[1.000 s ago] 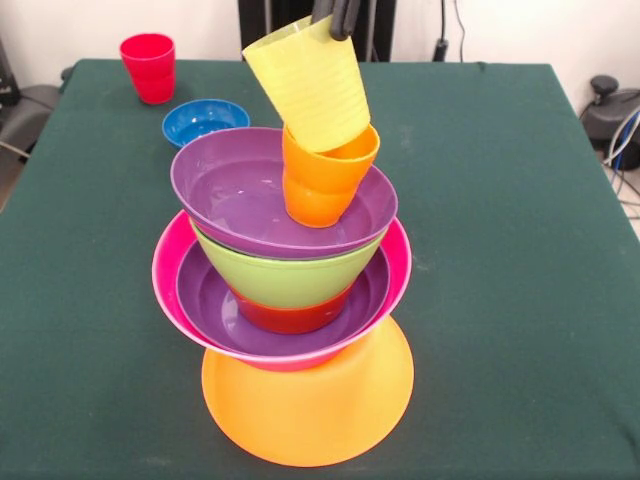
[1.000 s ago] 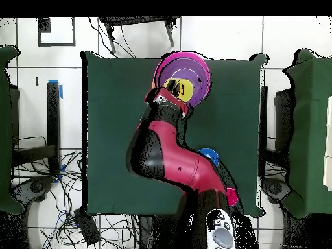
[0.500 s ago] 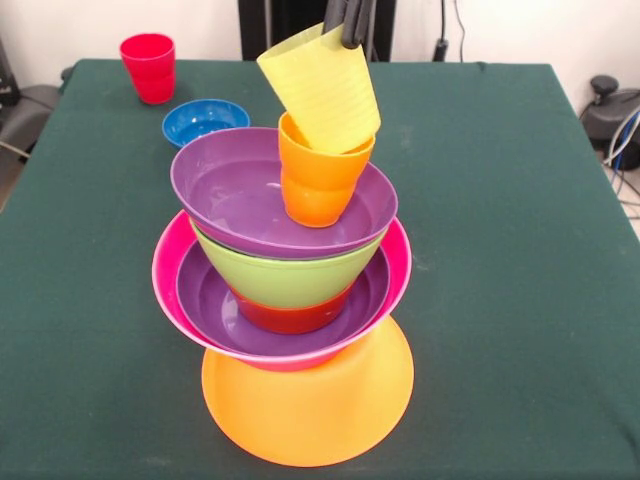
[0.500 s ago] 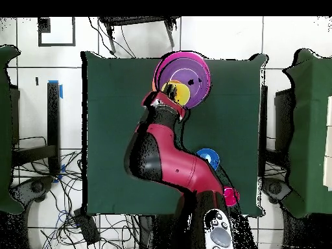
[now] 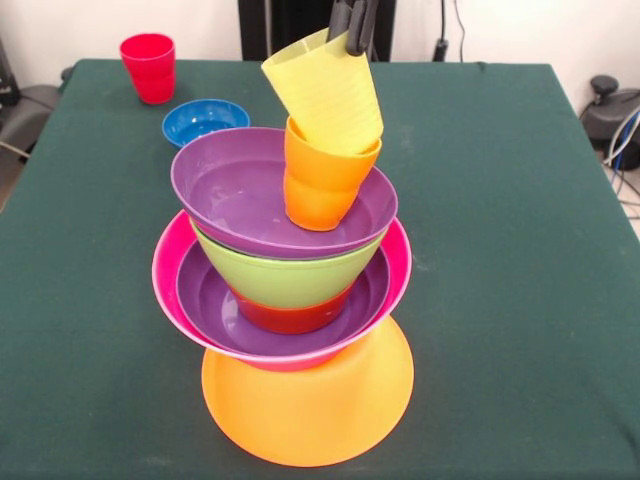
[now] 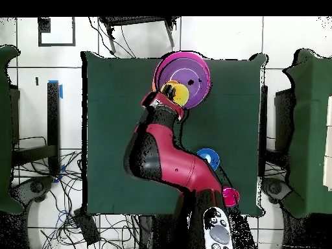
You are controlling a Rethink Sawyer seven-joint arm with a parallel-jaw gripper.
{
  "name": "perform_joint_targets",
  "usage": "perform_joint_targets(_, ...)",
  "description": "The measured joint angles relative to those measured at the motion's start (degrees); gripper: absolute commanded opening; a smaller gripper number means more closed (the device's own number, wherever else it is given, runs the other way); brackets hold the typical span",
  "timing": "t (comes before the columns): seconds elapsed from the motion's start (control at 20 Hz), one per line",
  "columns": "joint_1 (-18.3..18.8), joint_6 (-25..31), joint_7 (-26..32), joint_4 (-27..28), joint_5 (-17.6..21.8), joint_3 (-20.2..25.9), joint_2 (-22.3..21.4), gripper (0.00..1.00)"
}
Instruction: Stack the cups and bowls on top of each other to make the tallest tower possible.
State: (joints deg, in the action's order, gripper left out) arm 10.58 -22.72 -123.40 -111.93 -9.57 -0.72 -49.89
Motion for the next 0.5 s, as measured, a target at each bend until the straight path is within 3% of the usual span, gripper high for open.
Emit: perform_joint_targets(0.5, -0.85, -0.01, 0.00, 0.02, -0.04, -0.57, 1.22, 0.00)
